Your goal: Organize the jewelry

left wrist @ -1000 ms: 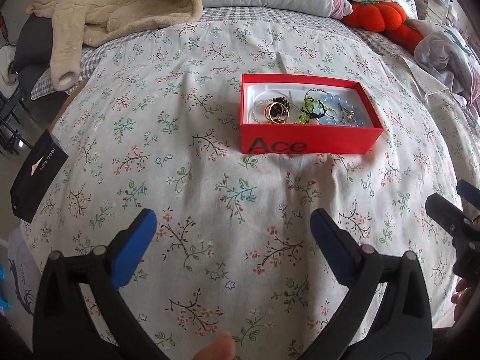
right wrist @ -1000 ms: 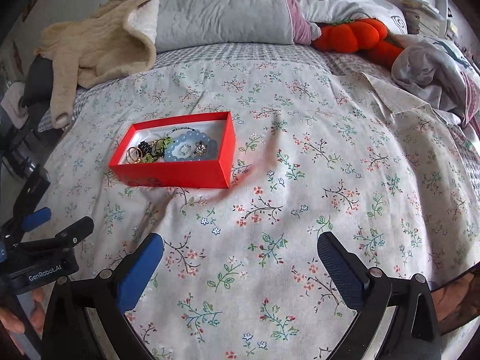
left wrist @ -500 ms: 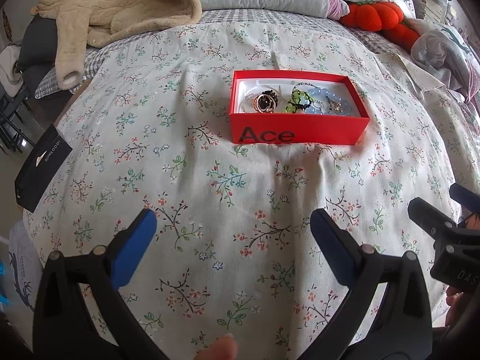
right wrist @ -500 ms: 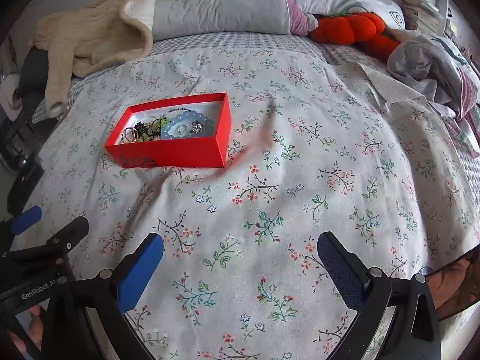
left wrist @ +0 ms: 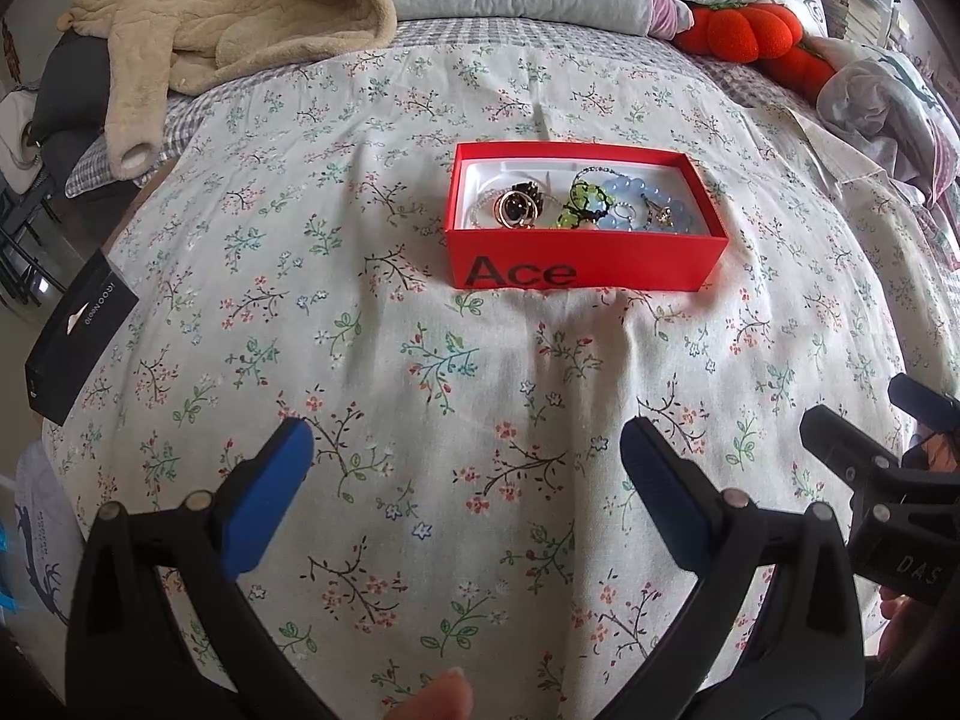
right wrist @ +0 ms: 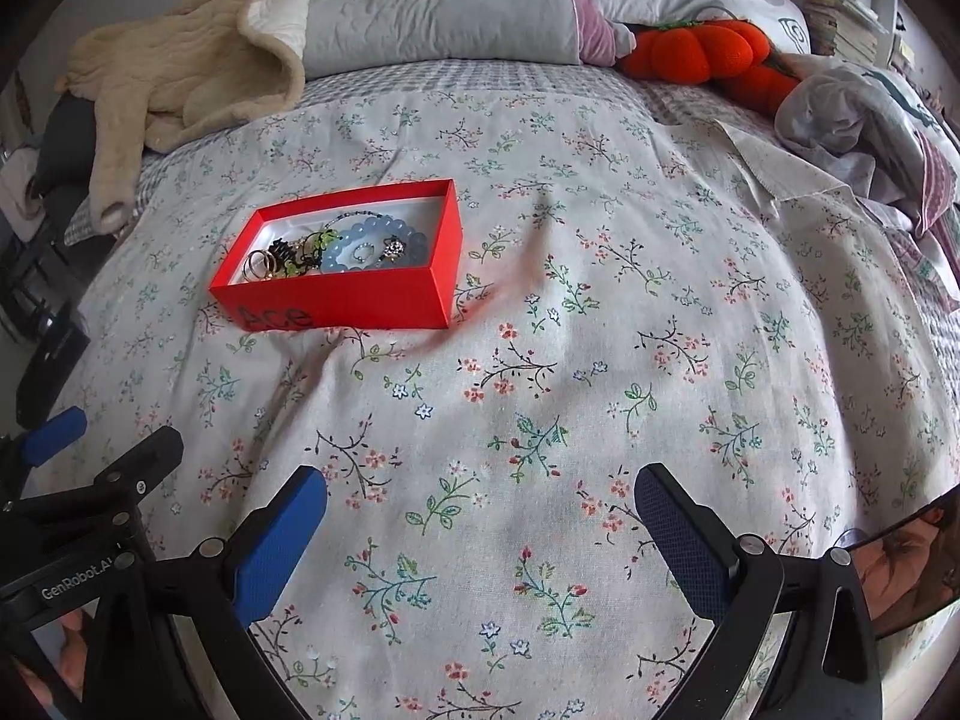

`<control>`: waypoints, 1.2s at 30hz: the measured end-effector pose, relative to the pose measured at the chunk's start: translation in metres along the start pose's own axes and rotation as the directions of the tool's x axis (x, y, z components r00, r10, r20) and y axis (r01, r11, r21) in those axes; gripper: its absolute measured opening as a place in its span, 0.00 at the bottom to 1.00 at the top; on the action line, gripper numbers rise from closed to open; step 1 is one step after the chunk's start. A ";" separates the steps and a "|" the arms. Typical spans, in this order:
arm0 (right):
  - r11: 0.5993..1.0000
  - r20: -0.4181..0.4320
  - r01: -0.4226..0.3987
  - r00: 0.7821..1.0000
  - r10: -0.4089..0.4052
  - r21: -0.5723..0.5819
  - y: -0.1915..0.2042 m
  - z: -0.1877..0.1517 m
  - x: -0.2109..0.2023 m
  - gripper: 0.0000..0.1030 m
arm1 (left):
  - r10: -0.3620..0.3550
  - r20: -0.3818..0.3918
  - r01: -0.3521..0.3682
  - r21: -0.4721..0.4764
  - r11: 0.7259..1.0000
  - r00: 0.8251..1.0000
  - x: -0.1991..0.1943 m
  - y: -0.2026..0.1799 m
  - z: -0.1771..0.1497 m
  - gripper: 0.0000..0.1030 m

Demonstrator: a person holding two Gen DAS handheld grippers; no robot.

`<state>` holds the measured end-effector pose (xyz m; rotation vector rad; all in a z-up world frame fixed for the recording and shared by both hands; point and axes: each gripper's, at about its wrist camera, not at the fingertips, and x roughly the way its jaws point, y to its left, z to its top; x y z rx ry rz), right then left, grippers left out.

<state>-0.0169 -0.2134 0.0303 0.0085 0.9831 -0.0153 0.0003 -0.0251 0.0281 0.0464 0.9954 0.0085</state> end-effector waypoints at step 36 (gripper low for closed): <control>1.000 -0.023 0.001 1.000 -0.001 0.000 0.002 -0.003 0.007 1.00 | -0.012 -0.028 0.012 0.004 1.000 1.000 0.006 -0.003 -0.002 0.99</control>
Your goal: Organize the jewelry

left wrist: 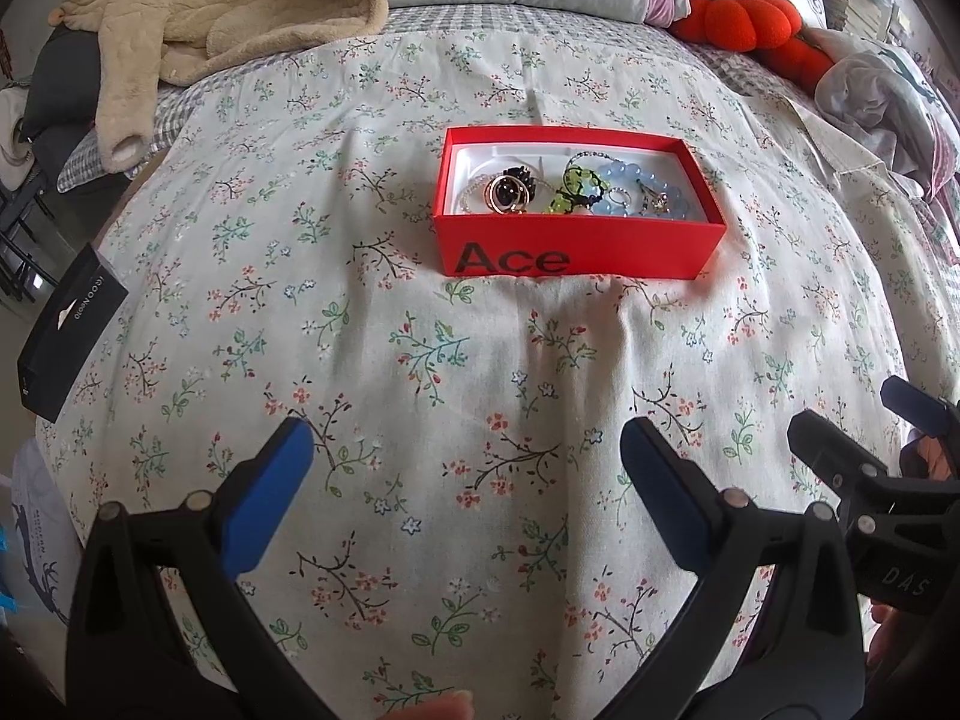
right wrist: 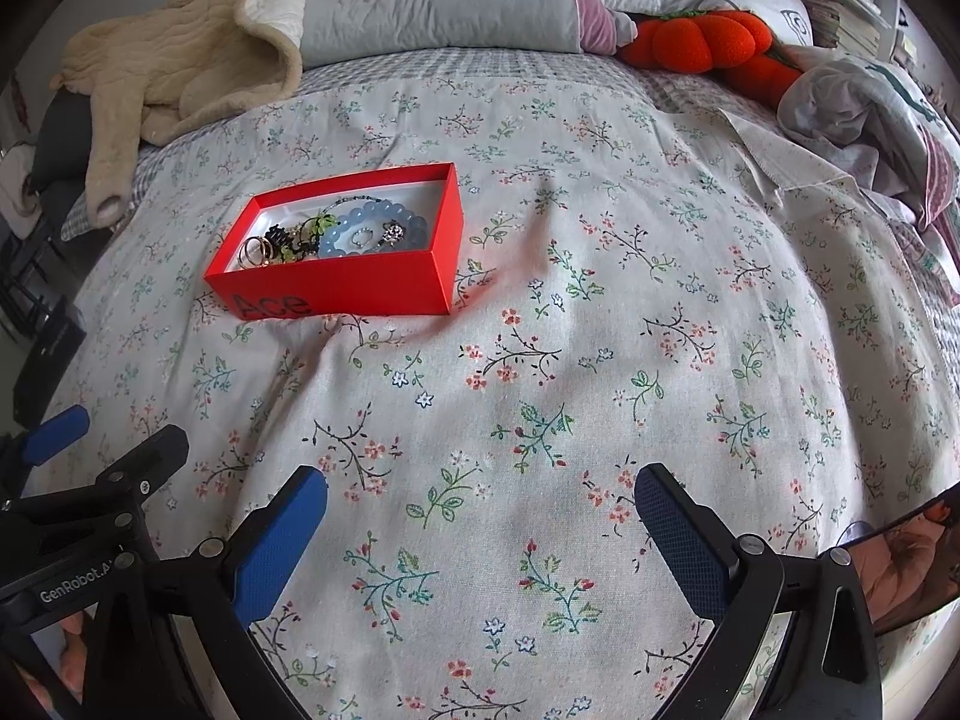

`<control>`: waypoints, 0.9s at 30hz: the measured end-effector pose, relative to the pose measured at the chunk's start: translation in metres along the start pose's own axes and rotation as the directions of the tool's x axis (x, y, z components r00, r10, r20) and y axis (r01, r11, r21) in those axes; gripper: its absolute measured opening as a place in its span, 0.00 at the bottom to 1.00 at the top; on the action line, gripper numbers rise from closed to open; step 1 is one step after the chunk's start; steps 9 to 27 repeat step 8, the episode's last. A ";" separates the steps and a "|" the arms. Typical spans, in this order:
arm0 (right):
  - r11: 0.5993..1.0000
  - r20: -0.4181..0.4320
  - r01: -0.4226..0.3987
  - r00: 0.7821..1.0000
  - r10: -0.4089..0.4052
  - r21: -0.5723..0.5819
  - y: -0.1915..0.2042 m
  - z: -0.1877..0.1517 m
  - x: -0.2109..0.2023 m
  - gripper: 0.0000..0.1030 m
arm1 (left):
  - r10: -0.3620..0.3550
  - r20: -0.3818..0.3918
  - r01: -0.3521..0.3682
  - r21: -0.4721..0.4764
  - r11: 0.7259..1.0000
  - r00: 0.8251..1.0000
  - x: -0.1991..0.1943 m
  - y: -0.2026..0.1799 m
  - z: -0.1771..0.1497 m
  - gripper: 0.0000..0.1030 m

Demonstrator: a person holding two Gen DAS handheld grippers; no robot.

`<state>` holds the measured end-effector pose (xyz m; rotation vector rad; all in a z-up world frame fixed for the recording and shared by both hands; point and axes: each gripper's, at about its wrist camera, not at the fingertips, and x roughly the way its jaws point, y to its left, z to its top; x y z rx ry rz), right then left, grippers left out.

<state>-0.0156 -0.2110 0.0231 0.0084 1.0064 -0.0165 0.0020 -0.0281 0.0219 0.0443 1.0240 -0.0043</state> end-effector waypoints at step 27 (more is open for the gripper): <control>1.000 0.006 0.006 1.000 -0.007 0.003 0.000 0.000 0.001 1.00 | -0.017 -0.020 0.017 0.000 1.000 1.000 0.006 0.006 0.000 0.99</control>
